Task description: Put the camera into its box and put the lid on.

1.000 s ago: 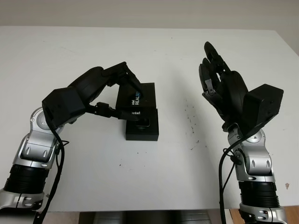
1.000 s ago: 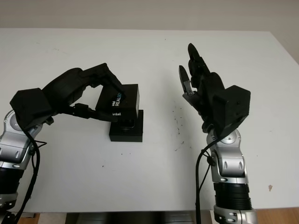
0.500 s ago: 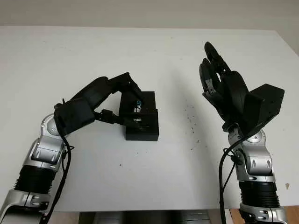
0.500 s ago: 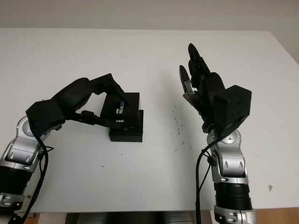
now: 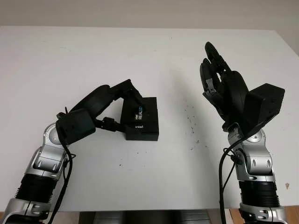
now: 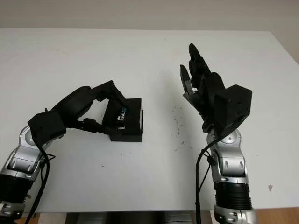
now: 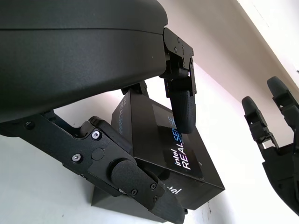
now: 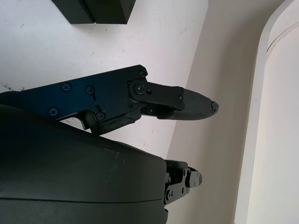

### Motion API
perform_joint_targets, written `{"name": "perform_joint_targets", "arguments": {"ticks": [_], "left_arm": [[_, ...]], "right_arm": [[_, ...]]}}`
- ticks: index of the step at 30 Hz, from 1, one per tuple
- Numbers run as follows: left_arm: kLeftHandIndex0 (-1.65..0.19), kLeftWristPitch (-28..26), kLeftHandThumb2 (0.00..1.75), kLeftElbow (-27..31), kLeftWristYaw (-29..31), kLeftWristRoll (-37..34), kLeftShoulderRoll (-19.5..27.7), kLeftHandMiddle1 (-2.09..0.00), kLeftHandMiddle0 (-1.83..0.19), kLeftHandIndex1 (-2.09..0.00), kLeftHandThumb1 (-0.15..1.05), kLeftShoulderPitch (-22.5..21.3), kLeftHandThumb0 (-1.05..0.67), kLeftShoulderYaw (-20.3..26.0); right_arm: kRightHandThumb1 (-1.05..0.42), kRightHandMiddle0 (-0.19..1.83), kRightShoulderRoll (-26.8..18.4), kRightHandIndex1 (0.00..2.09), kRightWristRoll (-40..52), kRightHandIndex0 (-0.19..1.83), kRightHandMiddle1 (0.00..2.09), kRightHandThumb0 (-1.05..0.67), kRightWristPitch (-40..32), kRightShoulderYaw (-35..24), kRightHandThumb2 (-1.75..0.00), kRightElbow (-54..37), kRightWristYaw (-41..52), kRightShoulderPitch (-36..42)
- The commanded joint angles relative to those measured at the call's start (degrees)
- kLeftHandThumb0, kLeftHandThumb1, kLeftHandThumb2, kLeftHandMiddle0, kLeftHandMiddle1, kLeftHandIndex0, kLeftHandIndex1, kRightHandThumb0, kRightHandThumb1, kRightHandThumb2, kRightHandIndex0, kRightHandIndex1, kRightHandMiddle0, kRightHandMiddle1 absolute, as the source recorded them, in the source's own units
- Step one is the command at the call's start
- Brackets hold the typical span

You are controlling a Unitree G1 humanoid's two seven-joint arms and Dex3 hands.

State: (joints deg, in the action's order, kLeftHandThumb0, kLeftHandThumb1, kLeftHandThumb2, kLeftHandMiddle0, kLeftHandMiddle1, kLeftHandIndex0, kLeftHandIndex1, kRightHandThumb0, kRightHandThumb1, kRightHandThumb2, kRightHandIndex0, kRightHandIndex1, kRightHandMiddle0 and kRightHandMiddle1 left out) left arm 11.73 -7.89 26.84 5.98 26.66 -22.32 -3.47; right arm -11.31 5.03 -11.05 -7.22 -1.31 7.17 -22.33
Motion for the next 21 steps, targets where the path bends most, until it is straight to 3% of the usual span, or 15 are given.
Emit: {"name": "perform_joint_targets", "arguments": {"ticks": [1,11,21], "left_arm": [[-0.20,-1.13,0.06,1.82,0.08,0.16,0.46,-1.62,-0.33,-1.43,1.04,1.21,-0.29,0.09],[-0.22,-4.70,0.05,5.14,-0.76,1.67,0.26,-1.68,-0.35,-1.45,1.03,2.41,-0.31,-0.41],[-0.23,0.61,0.05,1.57,-3.09,1.46,-1.92,-1.67,-0.36,-1.47,1.02,2.29,-0.26,-0.80]], "right_arm": [[-1.05,0.06,-0.57,0.05,-0.07,-0.01,0.00,-0.58,0.67,-0.12,-0.53,-0.73,0.07,-0.42],[-1.05,0.07,-0.23,0.06,-0.62,0.00,0.00,-0.59,1.02,-0.03,-0.53,-0.65,-0.50,-0.19],[-1.05,0.08,-0.12,0.05,-0.72,0.00,0.00,-0.60,0.86,-0.02,-0.53,-0.82,-0.78,0.01]]}}
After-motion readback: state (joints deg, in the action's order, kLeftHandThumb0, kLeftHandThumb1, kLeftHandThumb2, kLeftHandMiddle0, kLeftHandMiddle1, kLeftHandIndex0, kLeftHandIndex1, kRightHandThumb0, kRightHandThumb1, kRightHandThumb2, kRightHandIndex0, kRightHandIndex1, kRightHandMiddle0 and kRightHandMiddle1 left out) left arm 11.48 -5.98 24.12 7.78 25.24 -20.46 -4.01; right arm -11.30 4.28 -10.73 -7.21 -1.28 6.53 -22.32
